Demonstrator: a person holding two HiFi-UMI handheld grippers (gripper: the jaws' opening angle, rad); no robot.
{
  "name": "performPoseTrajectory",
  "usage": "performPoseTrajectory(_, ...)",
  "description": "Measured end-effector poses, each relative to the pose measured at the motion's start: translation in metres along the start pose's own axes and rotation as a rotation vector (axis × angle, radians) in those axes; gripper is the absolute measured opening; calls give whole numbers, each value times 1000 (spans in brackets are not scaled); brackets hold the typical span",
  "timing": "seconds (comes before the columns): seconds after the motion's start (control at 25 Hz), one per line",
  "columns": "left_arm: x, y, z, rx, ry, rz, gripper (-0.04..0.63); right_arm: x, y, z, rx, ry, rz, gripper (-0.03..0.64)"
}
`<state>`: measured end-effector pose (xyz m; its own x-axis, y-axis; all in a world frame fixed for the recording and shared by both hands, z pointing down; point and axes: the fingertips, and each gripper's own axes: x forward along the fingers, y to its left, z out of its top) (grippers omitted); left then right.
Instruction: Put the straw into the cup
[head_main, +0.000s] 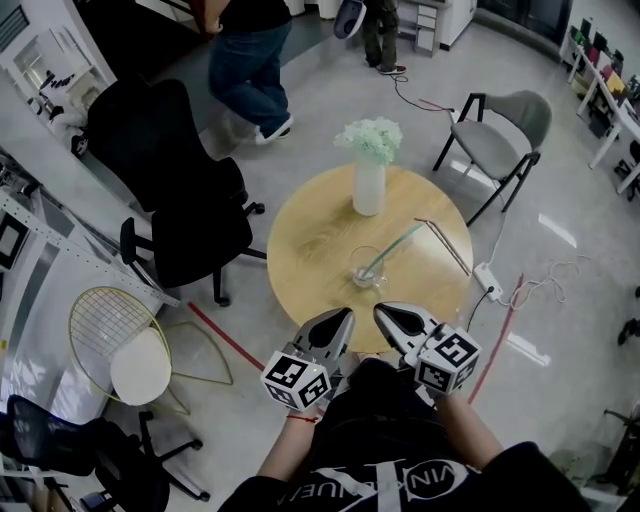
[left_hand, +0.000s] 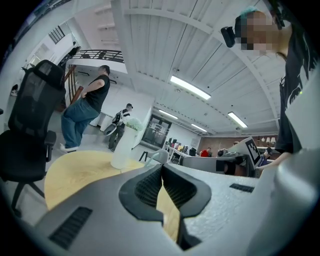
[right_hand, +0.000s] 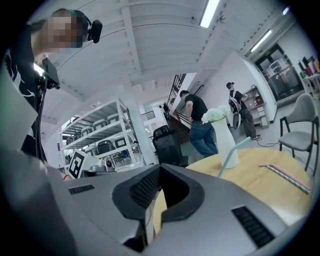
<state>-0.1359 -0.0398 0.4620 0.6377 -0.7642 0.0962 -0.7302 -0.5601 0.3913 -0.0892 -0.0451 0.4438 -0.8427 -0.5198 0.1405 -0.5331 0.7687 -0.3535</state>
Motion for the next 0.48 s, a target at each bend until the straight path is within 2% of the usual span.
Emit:
performPoseTrajectory(0.28,-16,-9,-1,7,-30,17,12,-10,16,-1,-14,-22,14,2)
performPoseTrajectory(0.48,-23,-15,-3,10,-38,24,12,-12,29,-4,-23,-24,60,2)
